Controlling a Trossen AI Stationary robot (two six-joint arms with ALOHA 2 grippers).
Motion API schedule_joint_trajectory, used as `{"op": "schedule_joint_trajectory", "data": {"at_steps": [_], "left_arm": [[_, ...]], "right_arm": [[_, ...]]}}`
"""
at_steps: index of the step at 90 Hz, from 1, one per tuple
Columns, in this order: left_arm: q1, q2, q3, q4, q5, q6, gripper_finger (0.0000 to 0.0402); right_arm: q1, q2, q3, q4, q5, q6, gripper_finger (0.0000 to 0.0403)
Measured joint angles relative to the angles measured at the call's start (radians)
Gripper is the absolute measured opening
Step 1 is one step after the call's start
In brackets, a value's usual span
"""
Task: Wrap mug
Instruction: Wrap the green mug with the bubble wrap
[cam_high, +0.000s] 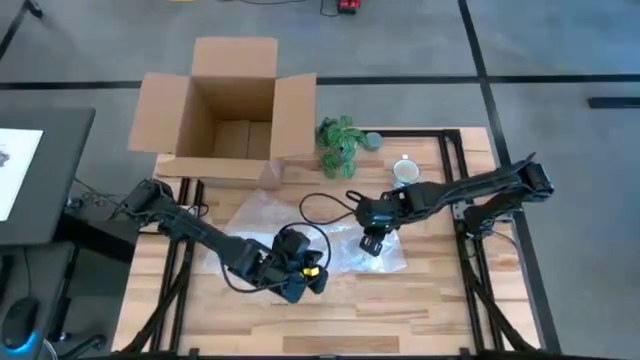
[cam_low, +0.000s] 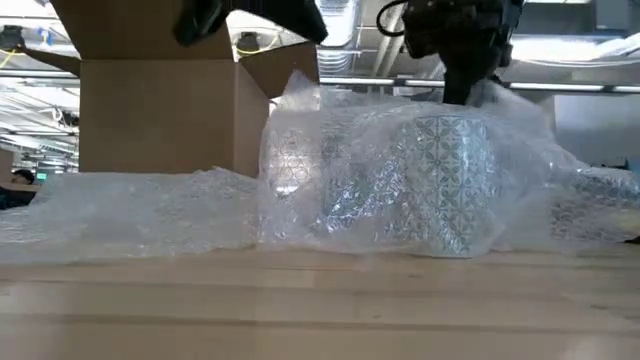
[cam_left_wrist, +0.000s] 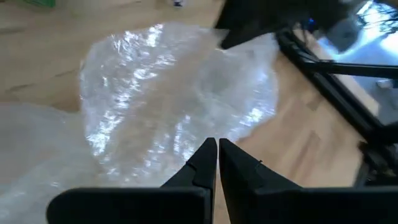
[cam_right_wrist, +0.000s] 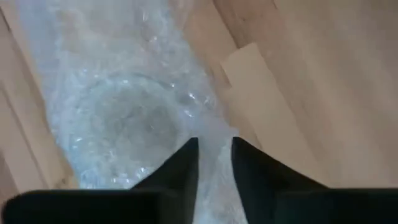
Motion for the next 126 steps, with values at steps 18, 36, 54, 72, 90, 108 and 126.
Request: {"op": "schedule_joint_trajectory", "data": {"at_steps": [18, 36, 54, 72, 90, 108, 126], "left_arm": [[0.089, 0.0, 0.0, -0.018, 0.053, 0.073, 0.0], [0.141, 0.0, 0.0, -0.107, 0.123, 0.155, 0.0], [0.151, 0.0, 0.0, -0.192, 0.12, 0.16, 0.0], [0.156, 0.01, -0.032, -0.177, 0.107, 0.203, 0.0], [0.153, 0.032, -0.14, -0.09, 0.166, 0.18, 0.0], [0.153, 0.032, -0.188, -0.05, 0.185, 0.159, 0.0], [0.144, 0.004, -0.134, -0.169, 0.186, 0.159, 0.0]], "right_arm": [[0.0, -0.043, 0.068, -0.059, 0.006, 0.013, 0.0147], [0.002, -0.069, 0.127, -0.138, 0.032, 0.034, 0.0143], [0.04, -0.088, 0.158, -0.089, -0.053, 0.036, 0.0133], [0.05, -0.079, 0.055, -0.093, -0.076, 0.02, 0.0132], [-0.016, -0.078, -0.112, 0.01, -0.034, 0.048, 0.0132], [-0.043, -0.077, -0.204, 0.104, -0.051, 0.047, 0.0132], [-0.053, -0.101, -0.105, 0.01, -0.056, -0.01, 0.0132]]}}
